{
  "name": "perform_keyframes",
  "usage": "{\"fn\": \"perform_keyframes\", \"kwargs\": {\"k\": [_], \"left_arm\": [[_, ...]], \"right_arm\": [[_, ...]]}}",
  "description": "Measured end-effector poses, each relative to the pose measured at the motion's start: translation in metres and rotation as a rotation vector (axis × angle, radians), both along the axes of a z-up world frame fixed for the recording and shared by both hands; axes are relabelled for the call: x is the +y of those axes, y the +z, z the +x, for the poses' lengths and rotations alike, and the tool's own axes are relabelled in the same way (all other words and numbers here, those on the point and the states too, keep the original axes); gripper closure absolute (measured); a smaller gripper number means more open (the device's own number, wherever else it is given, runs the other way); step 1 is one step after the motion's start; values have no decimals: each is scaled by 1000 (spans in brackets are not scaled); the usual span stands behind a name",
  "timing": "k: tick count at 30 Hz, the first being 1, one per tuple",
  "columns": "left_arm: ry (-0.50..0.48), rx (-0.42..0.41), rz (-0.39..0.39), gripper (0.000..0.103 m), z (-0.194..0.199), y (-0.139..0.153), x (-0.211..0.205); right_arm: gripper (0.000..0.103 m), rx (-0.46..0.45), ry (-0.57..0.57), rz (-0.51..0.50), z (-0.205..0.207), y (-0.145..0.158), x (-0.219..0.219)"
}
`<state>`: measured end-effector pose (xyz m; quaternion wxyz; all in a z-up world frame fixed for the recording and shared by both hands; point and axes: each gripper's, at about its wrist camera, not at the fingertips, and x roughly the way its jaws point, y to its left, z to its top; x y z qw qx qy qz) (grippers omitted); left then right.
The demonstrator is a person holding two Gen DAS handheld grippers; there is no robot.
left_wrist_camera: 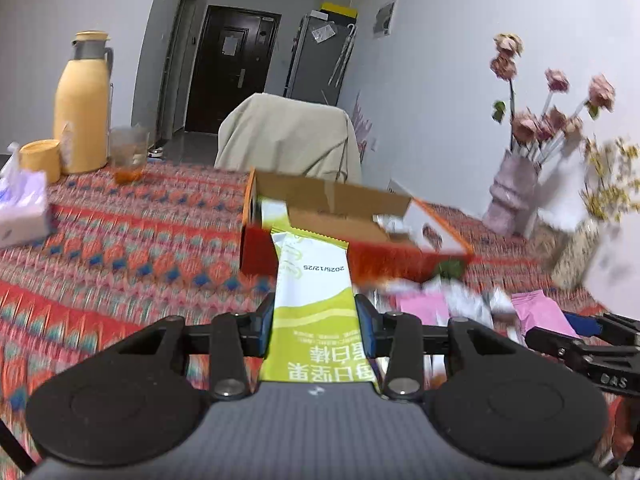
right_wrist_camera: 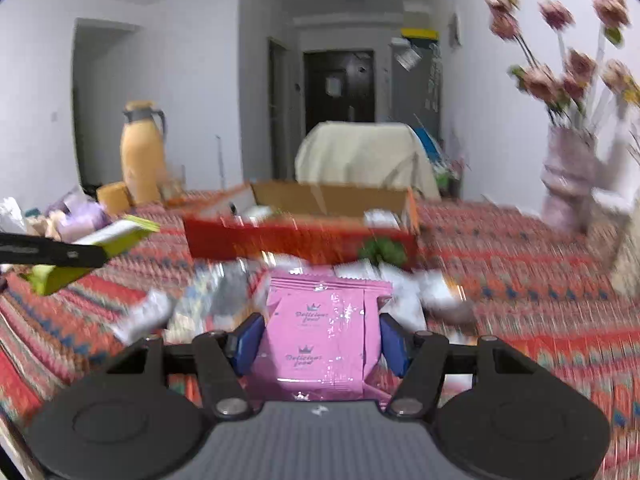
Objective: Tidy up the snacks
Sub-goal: 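Lower both packets into the box and open both tools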
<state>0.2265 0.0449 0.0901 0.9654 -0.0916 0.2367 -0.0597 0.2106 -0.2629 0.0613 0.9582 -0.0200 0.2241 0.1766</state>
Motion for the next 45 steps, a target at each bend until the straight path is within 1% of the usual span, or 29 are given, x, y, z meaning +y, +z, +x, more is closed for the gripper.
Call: {"fn": "perform_keyframes", "kwargs": {"k": [1, 3, 5, 7, 8, 10, 12, 14, 17, 20, 22, 23, 25, 26, 28, 30, 33, 34, 37, 39, 41, 45], "left_arm": [[-4, 0, 11, 63, 13, 5, 1], [8, 0, 57, 63, 50, 18, 1], [20, 21, 87, 63, 88, 25, 0], [39, 65, 85, 63, 133, 26, 1], [31, 84, 91, 63, 153, 26, 0], [48, 126, 91, 63, 197, 19, -2], [45, 151, 116, 63, 234, 8, -5], [52, 189, 153, 63, 269, -5, -7], [75, 244, 169, 62, 301, -22, -4], [62, 269, 202, 61, 317, -30, -9], [57, 292, 242, 60, 324, -36, -13], [58, 301, 249, 59, 327, -38, -15], [54, 323, 249, 54, 331, -41, -16], [60, 331, 240, 53, 331, -42, -15], [58, 329, 225, 51, 330, -40, -12], [52, 318, 213, 49, 322, -34, -9], [61, 278, 214, 45, 302, -14, -5], [59, 264, 214, 43, 293, -6, -4], [53, 212, 218, 38, 257, 21, 1], [49, 171, 221, 34, 226, 39, 3], [46, 137, 220, 29, 194, 56, 4], [16, 59, 198, 19, 122, 83, 8]], "right_arm": [[42, -19, 19, 2, 9, 8, 2], [42, -50, 60, 4, 34, 24, 8], [42, -58, 92, -14, 65, 36, 20], [42, -42, 112, -29, 107, 45, 34], [42, -18, 120, -33, 134, 48, 41], [42, 36, 114, -44, 185, 49, 54], [42, 105, 88, -69, 240, 43, 66], [42, 188, 72, -99, 287, 31, 78], [42, 303, 19, -127, 351, 9, 87], [42, 384, -35, -148, 395, -12, 92], [42, 431, -54, -157, 414, -23, 97], [41, 451, -56, -161, 421, -28, 100], [40, 461, -52, -168, 428, -32, 104], [35, 465, -55, -155, 429, -33, 106], [31, 480, -49, -113, 428, -35, 104], [30, 458, -60, -88, 422, -29, 100], [30, 407, -51, -71, 402, -8, 91], [30, 387, -44, -72, 395, 1, 87], [18, 312, -20, -103, 366, 33, 74], [18, 256, -16, -138, 337, 54, 61], [18, 226, -11, -152, 310, 74, 46], [15, 162, 1, -135, 242, 107, 17]]}}
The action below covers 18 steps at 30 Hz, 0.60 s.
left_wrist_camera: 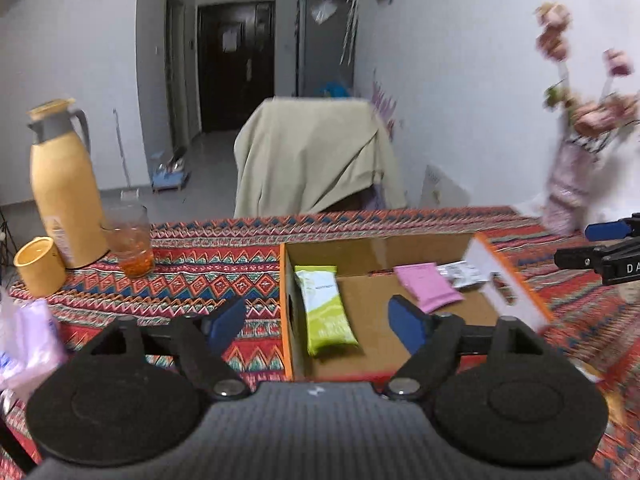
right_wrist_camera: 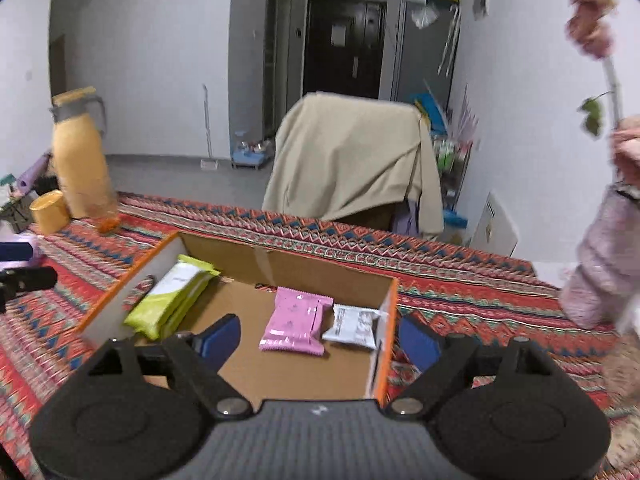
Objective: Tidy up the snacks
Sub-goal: 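Lower both packets into the box and open both tools, then move both tools back over the snack pile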
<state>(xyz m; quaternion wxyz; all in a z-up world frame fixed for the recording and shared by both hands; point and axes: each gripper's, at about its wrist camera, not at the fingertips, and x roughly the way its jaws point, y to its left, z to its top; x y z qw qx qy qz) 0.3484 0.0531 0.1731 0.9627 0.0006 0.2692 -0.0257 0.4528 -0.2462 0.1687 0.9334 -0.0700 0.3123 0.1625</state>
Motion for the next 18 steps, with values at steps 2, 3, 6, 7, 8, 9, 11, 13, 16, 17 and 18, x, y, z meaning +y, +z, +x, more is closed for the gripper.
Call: {"fn": "perform_keyframes", "kwargs": {"k": [2, 3, 6, 7, 8, 9, 11, 13, 16, 17, 18], "left_arm": [[-26, -41, -9, 15, -40, 5, 1], [-38, -68, -2, 10, -62, 5, 0], [-44, -154, 39, 4, -117, -4, -4], [-35, -175, 55, 4, -136, -11, -6], [-37, -191, 62, 4, -153, -18, -8], [-45, -198, 62, 3, -165, -25, -9], [-50, -207, 53, 1, -192, -44, -11], [-48, -201, 32, 0, -217, -66, -14], [-21, -172, -4, 0, -240, -96, -15], [-5, -156, -30, 0, -248, -107, -15], [4, -147, -50, 0, -253, -115, -15]], "right_arm": [[10, -35, 17, 8, -39, 10, -12], [9, -55, 30, 12, -59, 13, -17], [5, -104, 74, 24, -119, 13, -28], [5, -115, 85, 28, -137, 10, -30], [5, -133, 97, 35, -158, 6, -32], [4, -148, 105, 44, -176, 1, -33], [1, -171, 124, 54, -209, -12, -32], [0, -196, 135, 66, -245, -29, -30], [0, -210, 131, 66, -287, -61, -22], [0, -216, 120, 65, -297, -73, -19], [0, -217, 100, 60, -307, -86, -15]]}}
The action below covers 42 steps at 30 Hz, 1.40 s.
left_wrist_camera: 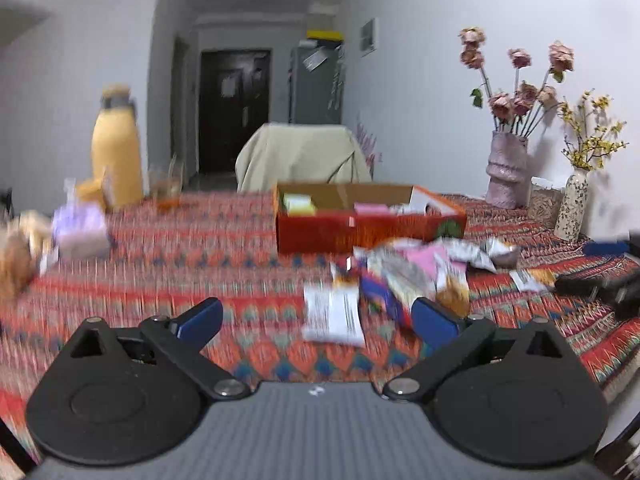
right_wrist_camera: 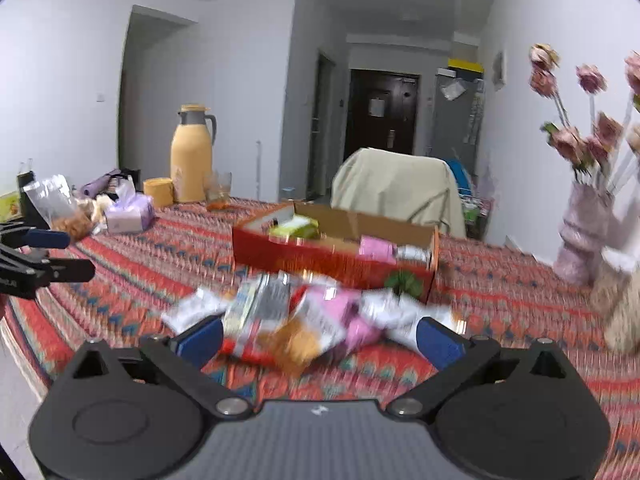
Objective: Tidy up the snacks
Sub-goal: 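Move both tools back over the snack pile, then grasp a white packet with the left tool while the right tool grasps a pumpkin oat crisp packet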
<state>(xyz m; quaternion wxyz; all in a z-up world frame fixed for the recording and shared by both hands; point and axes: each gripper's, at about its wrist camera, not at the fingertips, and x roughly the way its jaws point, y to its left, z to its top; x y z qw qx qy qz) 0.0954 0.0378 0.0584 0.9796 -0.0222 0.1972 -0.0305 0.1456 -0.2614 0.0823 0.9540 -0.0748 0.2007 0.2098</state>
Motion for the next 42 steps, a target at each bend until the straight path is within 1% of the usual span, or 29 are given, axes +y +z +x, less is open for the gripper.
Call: {"fn": "perform_keyframes", "kwargs": {"k": [2, 3, 4, 6, 8, 10, 12, 16, 20, 22, 23, 25, 27, 28, 30, 32, 34, 36, 39, 40, 41, 42], "left_arm": [[3, 31, -50, 0, -7, -16, 0], [0, 52, -60, 0, -9, -23, 1], [-3, 71, -55, 0, -9, -29, 1], [10, 76, -30, 0, -10, -39, 3], [16, 92, -37, 0, -9, -46, 5], [18, 116, -61, 0, -6, -52, 7], [19, 119, -69, 0, -5, -54, 7], [21, 118, -62, 0, -2, -55, 4], [12, 115, -52, 1, 11, -53, 0], [0, 110, -36, 5, 25, -50, -4], [-7, 110, -24, 8, 34, -48, -6], [-22, 121, 6, 22, 54, -46, -11], [-37, 137, 30, 27, 77, -45, -15], [-34, 150, 32, 28, 89, -46, -15], [-28, 184, 26, 32, 110, -49, -16], [-37, 203, 10, 33, 125, -53, -16], [-41, 223, -5, 33, 136, -56, -15], [-50, 240, -23, 33, 140, -59, -14], [-58, 244, -62, 33, 141, -60, -9], [-52, 249, -70, 35, 143, -60, -8], [-45, 248, -74, 36, 143, -60, -7], [-37, 247, -69, 43, 143, -61, -7]], "right_arm": [[0, 6, -44, -15, -16, -26, 7], [0, 17, -68, -9, -23, -39, 9], [0, 30, -83, -5, -27, -49, 11], [0, 56, -116, 3, -35, -66, 13], [0, 63, -159, -14, -39, -78, 14], [0, 65, -194, -7, -43, -84, 11], [0, 75, -208, 1, -43, -87, 7], [0, 85, -229, 6, -40, -90, 2], [0, 91, -238, 48, -35, -88, -3], [0, 98, -238, 88, -31, -86, -6], [0, 106, -233, 113, -27, -84, -7], [2, 131, -211, 181, -16, -80, -10], [7, 171, -171, 264, 0, -76, -11], [10, 184, -159, 296, 8, -75, -10], [12, 206, -149, 342, 28, -72, -7], [19, 217, -158, 376, 49, -71, -3], [22, 242, -156, 423, 69, -71, 3], [22, 287, -154, 469, 92, -75, 8], [22, 343, -166, 514, 116, -83, 16], [23, 354, -171, 512, 122, -86, 18], [27, 360, -178, 508, 126, -88, 21], [30, 363, -177, 504, 130, -89, 24]]}}
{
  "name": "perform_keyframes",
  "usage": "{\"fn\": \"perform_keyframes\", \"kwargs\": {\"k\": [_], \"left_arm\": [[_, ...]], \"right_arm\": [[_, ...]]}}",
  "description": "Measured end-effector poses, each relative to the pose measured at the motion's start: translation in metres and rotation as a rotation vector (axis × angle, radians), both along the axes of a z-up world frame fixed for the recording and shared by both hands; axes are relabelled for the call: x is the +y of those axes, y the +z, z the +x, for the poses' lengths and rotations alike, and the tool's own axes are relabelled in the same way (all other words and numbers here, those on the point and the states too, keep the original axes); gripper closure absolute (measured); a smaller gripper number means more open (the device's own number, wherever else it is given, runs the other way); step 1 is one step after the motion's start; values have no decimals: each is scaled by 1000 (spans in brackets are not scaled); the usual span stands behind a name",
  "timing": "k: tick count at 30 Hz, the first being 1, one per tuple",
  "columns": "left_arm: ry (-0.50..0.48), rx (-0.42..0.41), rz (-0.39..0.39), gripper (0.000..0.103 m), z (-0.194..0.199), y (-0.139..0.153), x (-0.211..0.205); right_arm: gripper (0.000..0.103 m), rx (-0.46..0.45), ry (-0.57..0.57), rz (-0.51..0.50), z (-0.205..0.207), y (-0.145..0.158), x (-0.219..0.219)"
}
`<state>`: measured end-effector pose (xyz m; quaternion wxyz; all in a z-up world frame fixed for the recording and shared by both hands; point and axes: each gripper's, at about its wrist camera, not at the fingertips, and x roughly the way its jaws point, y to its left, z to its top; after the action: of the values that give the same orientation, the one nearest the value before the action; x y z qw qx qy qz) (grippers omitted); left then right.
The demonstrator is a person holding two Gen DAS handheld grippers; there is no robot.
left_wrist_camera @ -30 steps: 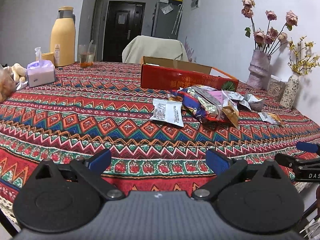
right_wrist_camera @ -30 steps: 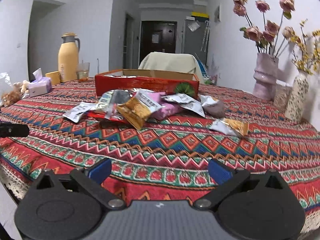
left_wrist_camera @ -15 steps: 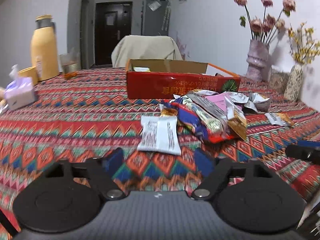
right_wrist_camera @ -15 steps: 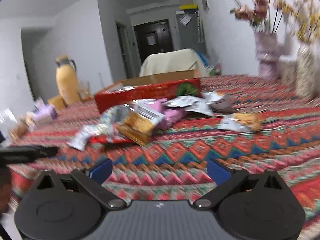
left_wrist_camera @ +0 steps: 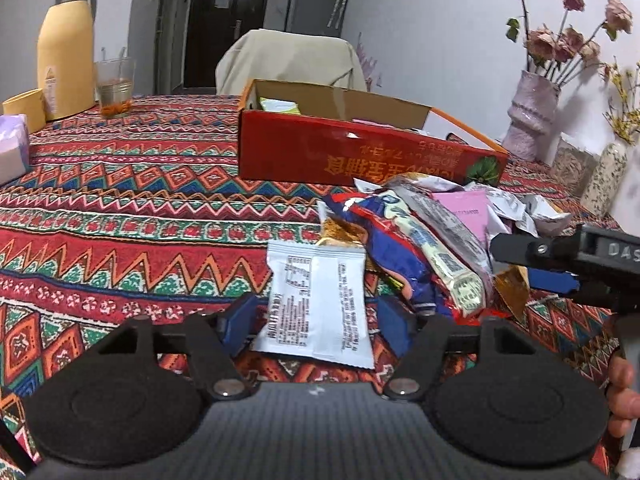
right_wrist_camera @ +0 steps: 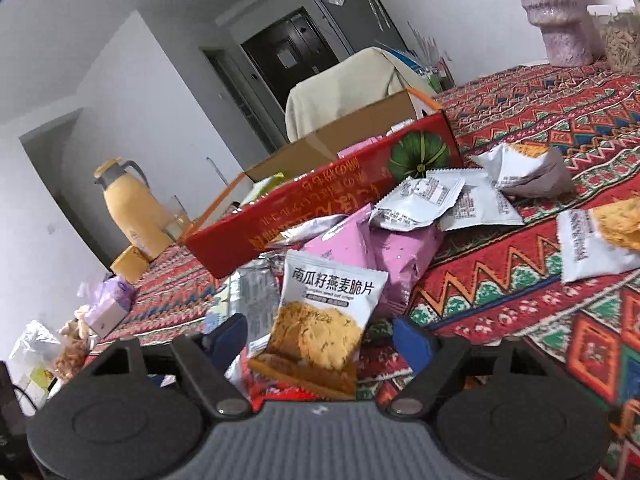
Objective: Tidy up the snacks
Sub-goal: 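Grasp a white packet with the left tool while the right tool grasps a pumpkin oat crisp packet, then carry both packets into the box and open both tools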
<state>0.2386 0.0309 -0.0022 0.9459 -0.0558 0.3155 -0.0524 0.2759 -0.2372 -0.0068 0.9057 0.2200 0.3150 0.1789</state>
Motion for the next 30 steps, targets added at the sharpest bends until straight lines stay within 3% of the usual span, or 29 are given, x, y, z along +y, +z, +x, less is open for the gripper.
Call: {"fn": "perform_keyframes", "kwargs": {"k": [1, 2, 4, 10, 13, 16, 24, 30], "left_arm": [[3, -3, 10, 50, 0, 0, -1], [3, -6, 15, 51, -1, 0, -2], [6, -13, 13, 58, -3, 1, -1], [89, -57, 16, 60, -41, 12, 6], [107, -75, -18, 61, -72, 18, 10], [112, -86, 0, 60, -93, 23, 7], [81, -102, -12, 60, -106, 33, -3], [53, -128, -35, 60, -106, 46, -6]], "right_arm": [[40, -1, 3, -4, 3, -1, 3], [51, -7, 7, -9, 4, -2, 5], [55, -21, 17, -35, 4, -2, 9], [56, -91, 22, -90, -27, 10, -4], [56, -170, 23, -216, -59, 22, -10], [56, -198, 26, -360, -91, 26, -10], [56, -222, 47, -383, -121, 32, -13], [56, -224, 71, -347, -124, 34, -13]]}}
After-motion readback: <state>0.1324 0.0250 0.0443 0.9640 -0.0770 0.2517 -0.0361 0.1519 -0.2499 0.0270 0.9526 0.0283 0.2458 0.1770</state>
